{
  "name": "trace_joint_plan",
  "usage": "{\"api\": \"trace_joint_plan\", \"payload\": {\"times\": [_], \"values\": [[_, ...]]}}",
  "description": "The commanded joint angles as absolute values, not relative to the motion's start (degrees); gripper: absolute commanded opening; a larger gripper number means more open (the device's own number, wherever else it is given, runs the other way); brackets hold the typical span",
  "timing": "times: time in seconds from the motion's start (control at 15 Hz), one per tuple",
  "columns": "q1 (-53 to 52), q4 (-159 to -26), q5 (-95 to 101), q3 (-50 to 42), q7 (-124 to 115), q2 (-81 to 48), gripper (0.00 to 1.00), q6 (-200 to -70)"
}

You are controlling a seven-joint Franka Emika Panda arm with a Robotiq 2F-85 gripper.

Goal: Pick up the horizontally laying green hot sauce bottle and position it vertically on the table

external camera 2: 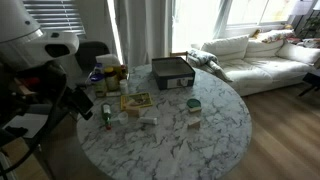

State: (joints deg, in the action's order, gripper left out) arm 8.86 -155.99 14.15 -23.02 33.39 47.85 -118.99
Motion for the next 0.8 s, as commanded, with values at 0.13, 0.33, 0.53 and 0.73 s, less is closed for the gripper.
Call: {"api": "trace_joint_plan", "payload": {"times": [0.13, 0.33, 0.53, 0.73], "values": [[9.25, -155.91, 13.76, -22.61, 33.66, 47.72, 1.0, -118.92], [9.25, -155.91, 13.75, -22.61, 33.66, 47.73, 1.0, -118.92], [7.17, -156.85, 7.91, -22.96, 28.52, 41.69, 1.0, -117.45], [6.47, -157.46, 2.92, -21.54, 22.99, 35.85, 1.0, -118.58]]}}
